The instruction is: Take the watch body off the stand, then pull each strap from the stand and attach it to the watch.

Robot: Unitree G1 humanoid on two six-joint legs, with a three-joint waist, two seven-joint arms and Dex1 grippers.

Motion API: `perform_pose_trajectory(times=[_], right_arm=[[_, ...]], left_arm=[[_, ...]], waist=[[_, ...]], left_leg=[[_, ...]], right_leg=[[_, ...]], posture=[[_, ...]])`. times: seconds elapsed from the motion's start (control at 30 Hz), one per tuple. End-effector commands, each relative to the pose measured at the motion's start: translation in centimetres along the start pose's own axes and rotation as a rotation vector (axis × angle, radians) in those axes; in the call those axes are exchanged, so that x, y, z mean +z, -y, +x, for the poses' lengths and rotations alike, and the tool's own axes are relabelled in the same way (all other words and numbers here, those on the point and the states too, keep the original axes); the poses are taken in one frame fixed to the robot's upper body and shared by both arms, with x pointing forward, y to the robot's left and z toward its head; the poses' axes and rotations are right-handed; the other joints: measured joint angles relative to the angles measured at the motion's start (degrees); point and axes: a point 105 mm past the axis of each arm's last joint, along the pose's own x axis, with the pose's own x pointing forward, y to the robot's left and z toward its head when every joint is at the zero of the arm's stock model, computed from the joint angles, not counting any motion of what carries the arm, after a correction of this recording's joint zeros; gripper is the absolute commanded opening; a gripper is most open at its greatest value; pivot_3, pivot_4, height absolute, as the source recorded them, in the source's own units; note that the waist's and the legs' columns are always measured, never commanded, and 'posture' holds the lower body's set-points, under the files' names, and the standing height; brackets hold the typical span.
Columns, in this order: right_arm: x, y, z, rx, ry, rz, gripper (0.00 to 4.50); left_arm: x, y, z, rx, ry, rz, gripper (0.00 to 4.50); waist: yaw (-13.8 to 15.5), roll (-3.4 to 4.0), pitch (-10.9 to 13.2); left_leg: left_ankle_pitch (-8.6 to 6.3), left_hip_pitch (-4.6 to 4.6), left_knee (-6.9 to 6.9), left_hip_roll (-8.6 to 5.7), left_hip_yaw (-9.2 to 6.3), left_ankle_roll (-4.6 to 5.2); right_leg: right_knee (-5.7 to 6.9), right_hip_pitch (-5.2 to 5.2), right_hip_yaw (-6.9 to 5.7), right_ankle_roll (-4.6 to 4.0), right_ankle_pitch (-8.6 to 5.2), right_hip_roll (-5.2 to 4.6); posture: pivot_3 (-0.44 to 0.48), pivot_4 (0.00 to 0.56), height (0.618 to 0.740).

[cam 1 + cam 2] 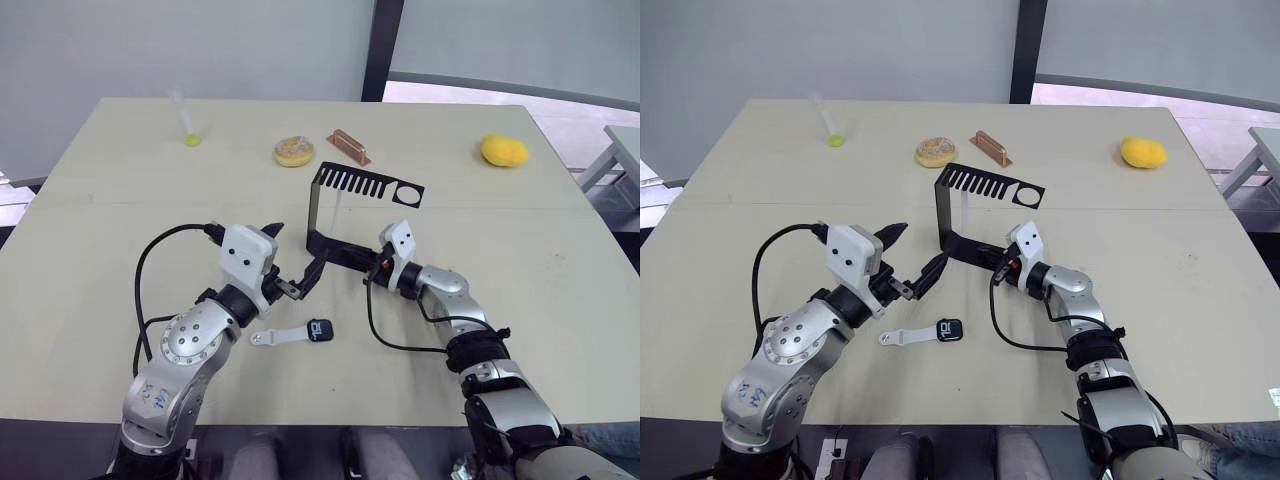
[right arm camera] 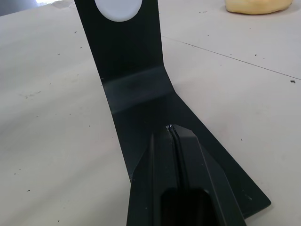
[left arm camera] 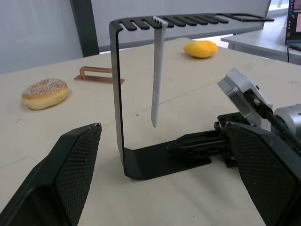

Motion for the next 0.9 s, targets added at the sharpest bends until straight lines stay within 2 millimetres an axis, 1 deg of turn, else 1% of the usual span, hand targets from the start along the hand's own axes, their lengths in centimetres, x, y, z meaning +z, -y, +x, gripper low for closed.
perform_pose_trajectory(times=[0.03,0.13,0.17,0.5,0.73,0.9], right_arm=[[-1.1,0.0,-0.4,-0.009,-0.032,0.028,0.05],[-1.0,-0.3,-0.2,0.003,-0.029,0.033,0.00],[-1.0,-0.3,-0.2,0.004,-0.029,0.033,0.00],[-0.9,-0.5,0.2,0.002,-0.034,0.038,0.00],[-1.1,-0.4,-0.1,-0.003,-0.044,0.036,0.00],[-1.1,-0.3,-0.2,-0.005,-0.046,0.035,0.00]], left_arm=[[0.4,0.5,0.4,-0.016,0.043,0.020,4.50],[0.0,0.6,0.8,-0.015,0.050,0.034,3.65],[-0.2,0.8,1.1,-0.021,0.051,0.035,3.19],[-0.9,2.2,3.9,-0.082,0.076,0.062,3.19],[-0.9,1.9,5.5,-0.055,0.087,0.065,3.19],[-0.8,1.2,6.1,-0.015,0.093,0.062,3.19]], waist=[[-0.01,0.00,0.00],[-0.01,0.00,0.00],[0.00,0.00,0.00],[0.03,0.00,0.00],[0.05,0.00,0.00],[0.04,0.00,0.00]], left_leg=[[0.00,0.00,0.00,0.00,0.00,0.00],[-0.02,0.00,-0.01,0.00,0.00,0.03],[-0.03,0.00,-0.01,0.00,0.00,0.05],[-0.04,0.00,-0.08,0.02,0.00,0.06],[-0.06,-0.01,-0.07,0.03,0.00,0.09],[-0.06,-0.01,-0.07,0.03,0.00,0.09]], right_leg=[[0.00,0.00,0.00,0.00,0.00,0.00],[0.00,0.00,0.00,0.00,0.00,-0.01],[0.00,0.00,0.00,0.00,0.00,0.00],[-0.05,-0.01,-0.02,0.00,0.00,0.00],[-0.05,-0.02,-0.02,0.00,0.00,0.00],[-0.06,-0.02,-0.02,0.01,0.00,0.00]], posture=[[0.000,0.150,0.740],[0.000,0.150,0.740],[0.000,0.150,0.740],[0.000,0.150,0.740],[0.000,0.150,0.740],[0.000,0.150,0.740]])
